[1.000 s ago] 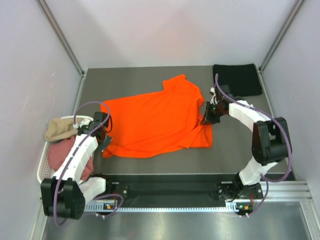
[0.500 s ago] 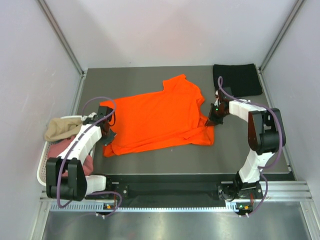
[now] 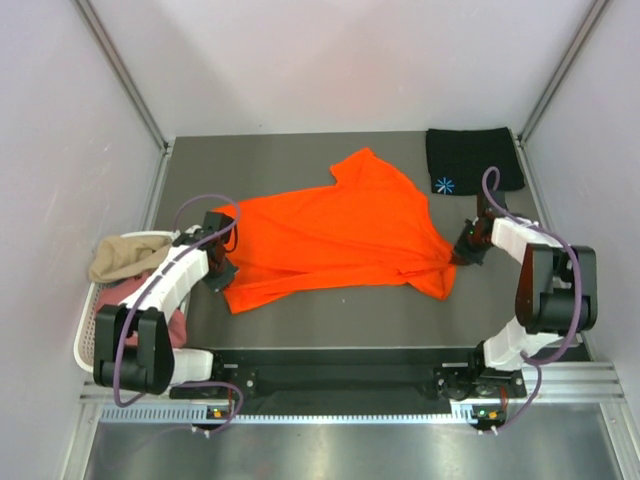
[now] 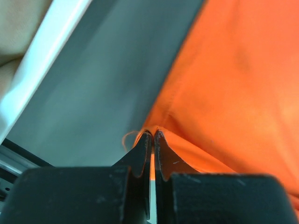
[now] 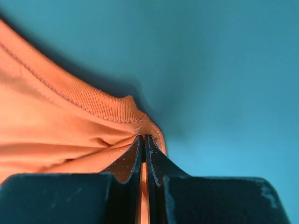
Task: Fold and stack the t-shirts
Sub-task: Fold the tshirt
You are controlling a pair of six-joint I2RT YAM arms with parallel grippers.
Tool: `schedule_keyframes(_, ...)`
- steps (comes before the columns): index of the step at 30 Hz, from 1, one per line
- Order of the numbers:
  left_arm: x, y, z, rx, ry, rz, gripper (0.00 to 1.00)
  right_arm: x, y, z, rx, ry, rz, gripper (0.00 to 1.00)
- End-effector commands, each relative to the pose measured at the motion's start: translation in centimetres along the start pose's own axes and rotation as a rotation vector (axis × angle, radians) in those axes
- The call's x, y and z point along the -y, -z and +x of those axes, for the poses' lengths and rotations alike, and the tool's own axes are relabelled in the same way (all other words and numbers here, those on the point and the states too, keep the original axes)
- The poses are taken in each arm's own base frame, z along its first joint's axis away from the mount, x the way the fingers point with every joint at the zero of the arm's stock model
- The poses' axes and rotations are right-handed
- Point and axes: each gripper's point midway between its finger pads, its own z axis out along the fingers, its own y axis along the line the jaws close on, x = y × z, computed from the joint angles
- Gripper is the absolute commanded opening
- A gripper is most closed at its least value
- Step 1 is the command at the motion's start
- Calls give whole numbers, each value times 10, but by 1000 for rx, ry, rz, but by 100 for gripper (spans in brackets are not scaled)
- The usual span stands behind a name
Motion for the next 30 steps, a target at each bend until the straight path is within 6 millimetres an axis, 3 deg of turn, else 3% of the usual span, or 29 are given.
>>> schedule_keyframes(1,-6,11,-11,66,29,-3,0,63,11,14,-21,30,244,0)
schedule_keyframes(6,-15,22,-10,76,34,-8,0,24,36,8,44,129,96,0)
schedule_keyframes(11,-23,36,-8,83,48,11,0,-15,60,21,49,265,41,0)
schedule_keyframes(14,-23,42,-7,82,45,33,0,-37,75,18,84,314,-2,0)
schedule_keyframes(21,3,40,-11,69,-30,141,0,-76,93,-20,162,337,-72,0)
schedule_keyframes(30,17,26,-18,37,-87,97,0,-113,81,-60,168,378,-109,0)
